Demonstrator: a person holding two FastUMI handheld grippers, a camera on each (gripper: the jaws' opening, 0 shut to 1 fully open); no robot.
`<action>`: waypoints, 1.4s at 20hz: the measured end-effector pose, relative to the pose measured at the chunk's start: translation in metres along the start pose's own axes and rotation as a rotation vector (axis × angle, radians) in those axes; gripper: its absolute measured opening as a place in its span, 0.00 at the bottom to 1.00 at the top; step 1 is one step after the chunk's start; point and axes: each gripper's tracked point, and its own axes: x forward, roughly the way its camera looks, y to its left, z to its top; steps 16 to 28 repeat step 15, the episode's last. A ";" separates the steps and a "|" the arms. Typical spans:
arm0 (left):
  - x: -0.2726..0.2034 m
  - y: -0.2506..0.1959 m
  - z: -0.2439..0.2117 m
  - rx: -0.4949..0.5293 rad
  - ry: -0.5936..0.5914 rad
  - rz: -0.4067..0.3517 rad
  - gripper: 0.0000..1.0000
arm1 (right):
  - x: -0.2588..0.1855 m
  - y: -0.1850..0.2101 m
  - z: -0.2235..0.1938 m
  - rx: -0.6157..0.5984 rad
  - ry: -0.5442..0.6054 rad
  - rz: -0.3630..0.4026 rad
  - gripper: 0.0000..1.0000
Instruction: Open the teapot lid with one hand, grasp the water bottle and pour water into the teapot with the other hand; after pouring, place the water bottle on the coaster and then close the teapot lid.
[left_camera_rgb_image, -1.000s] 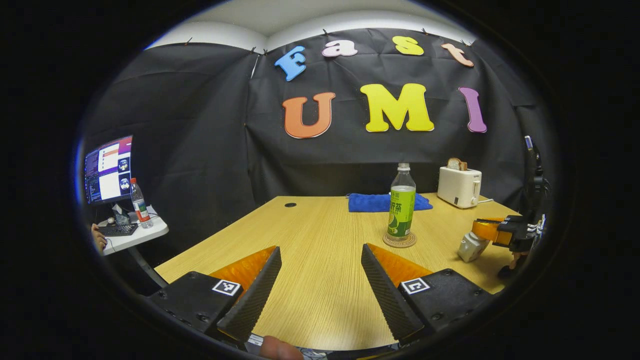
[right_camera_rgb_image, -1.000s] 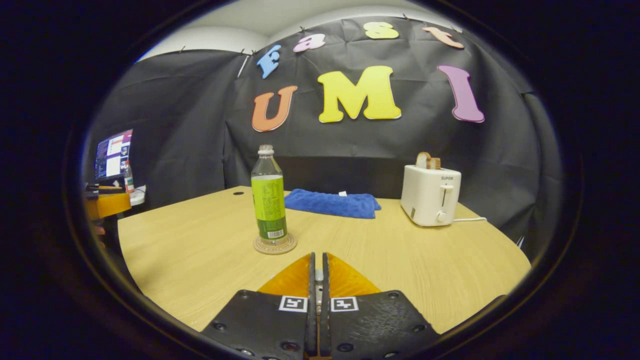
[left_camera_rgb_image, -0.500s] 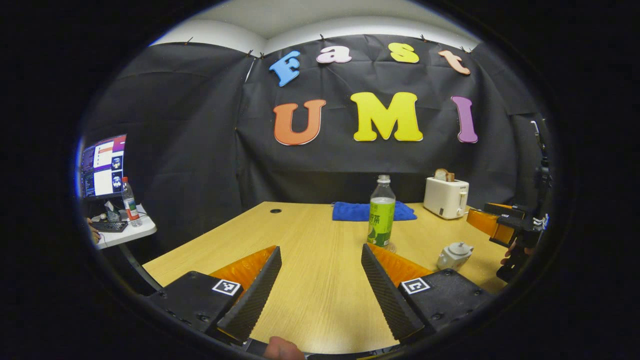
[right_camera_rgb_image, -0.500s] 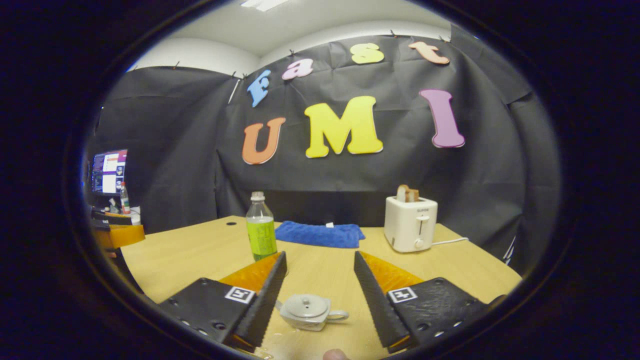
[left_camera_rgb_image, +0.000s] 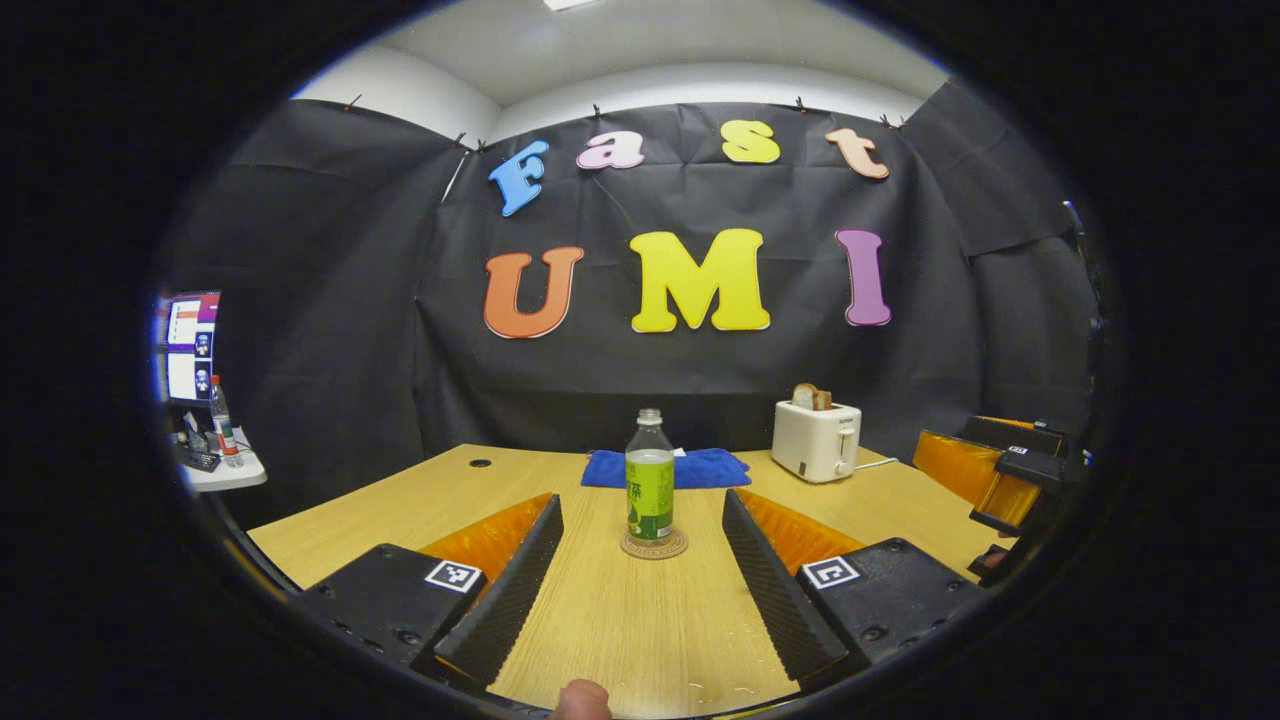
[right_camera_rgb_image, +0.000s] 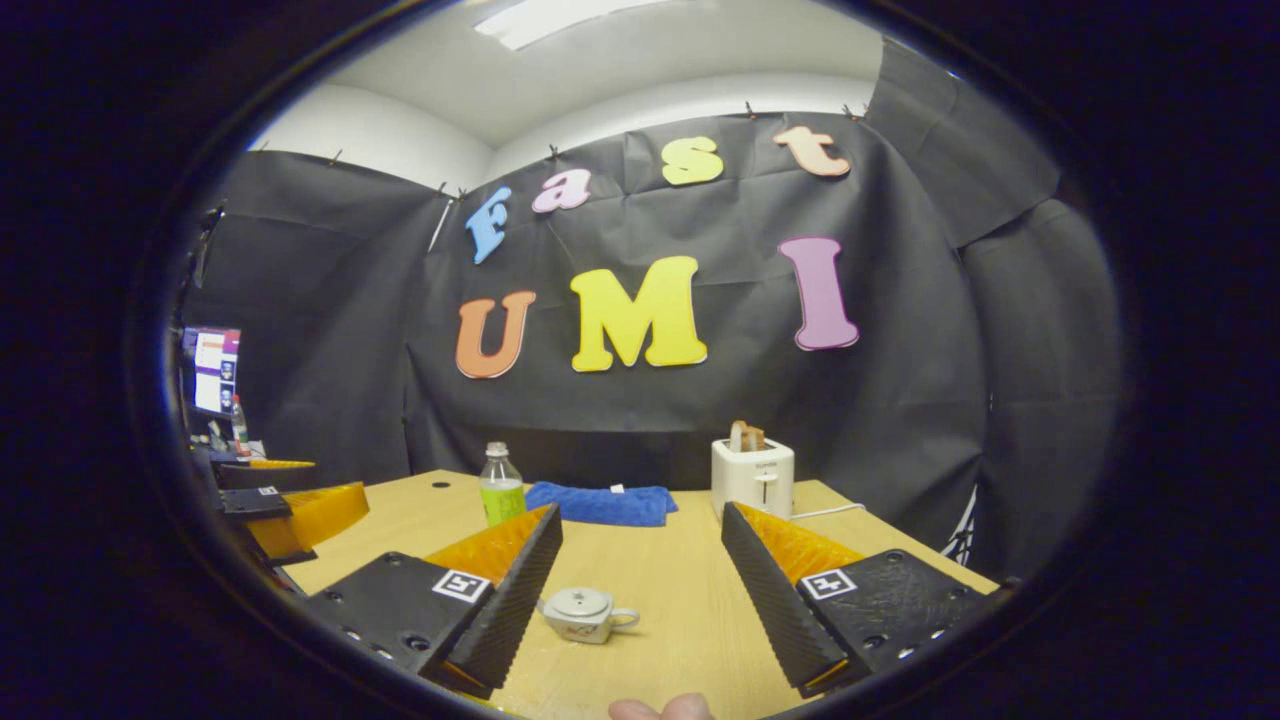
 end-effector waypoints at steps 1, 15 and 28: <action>-0.004 -0.006 0.004 -0.007 -0.007 -0.004 1.00 | -0.009 -0.003 0.004 -0.004 -0.018 -0.013 0.96; -0.030 -0.018 0.024 -0.040 -0.074 -0.022 1.00 | -0.046 0.005 0.010 -0.047 -0.062 -0.057 0.96; -0.030 -0.018 0.024 -0.040 -0.074 -0.022 1.00 | -0.046 0.005 0.010 -0.047 -0.062 -0.057 0.96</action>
